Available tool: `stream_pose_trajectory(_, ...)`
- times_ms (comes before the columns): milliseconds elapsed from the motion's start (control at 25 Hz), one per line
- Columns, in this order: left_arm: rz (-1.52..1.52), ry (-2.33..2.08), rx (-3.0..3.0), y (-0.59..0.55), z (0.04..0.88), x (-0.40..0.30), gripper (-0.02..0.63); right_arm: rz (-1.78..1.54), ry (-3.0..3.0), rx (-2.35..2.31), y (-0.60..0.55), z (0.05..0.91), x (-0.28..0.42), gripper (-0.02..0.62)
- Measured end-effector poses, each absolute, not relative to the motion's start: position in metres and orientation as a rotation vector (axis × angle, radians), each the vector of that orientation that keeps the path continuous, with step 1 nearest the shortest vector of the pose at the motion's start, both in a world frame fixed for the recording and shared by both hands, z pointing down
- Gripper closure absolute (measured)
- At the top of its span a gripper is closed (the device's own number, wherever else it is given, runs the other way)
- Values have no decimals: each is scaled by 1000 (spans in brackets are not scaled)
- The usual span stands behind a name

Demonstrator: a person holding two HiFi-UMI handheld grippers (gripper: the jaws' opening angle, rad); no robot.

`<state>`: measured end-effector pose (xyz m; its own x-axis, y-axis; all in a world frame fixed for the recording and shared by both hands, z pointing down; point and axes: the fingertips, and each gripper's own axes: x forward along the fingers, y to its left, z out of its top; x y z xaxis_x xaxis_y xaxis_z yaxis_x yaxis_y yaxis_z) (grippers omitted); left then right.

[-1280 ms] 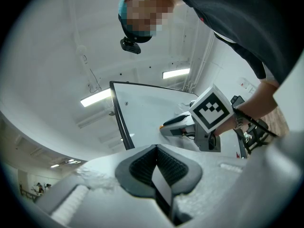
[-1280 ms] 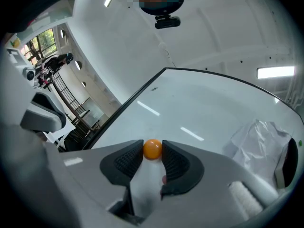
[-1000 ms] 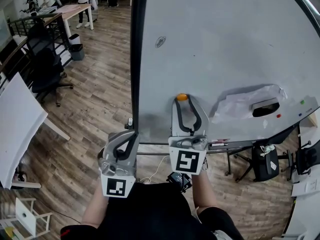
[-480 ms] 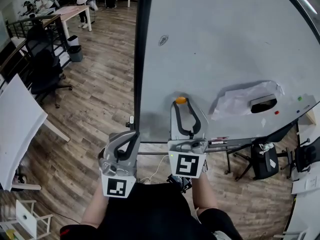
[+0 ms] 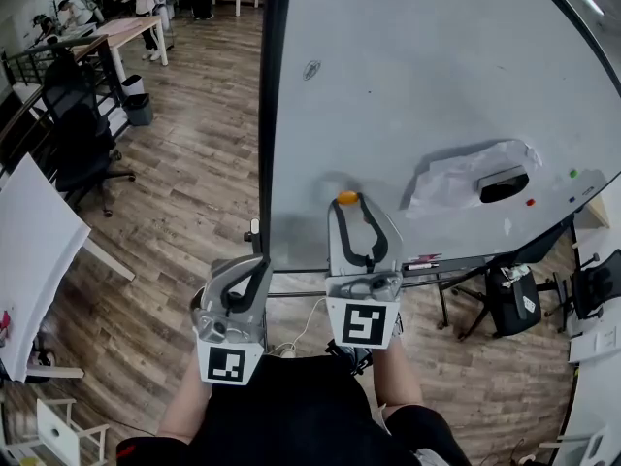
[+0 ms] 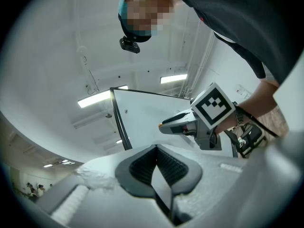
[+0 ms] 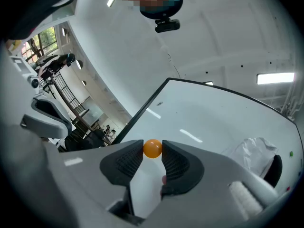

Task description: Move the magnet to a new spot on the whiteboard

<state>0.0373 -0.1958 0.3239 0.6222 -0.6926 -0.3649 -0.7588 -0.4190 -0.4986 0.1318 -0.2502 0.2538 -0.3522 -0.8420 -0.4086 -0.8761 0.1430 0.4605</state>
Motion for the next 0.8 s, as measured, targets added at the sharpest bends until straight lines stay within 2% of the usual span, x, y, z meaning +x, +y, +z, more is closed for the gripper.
stream_pose_trajectory(800, 173, 975, -2290, -167, 326, 30, 604, 984, 2265, -1870, -199, 255, 124, 471)
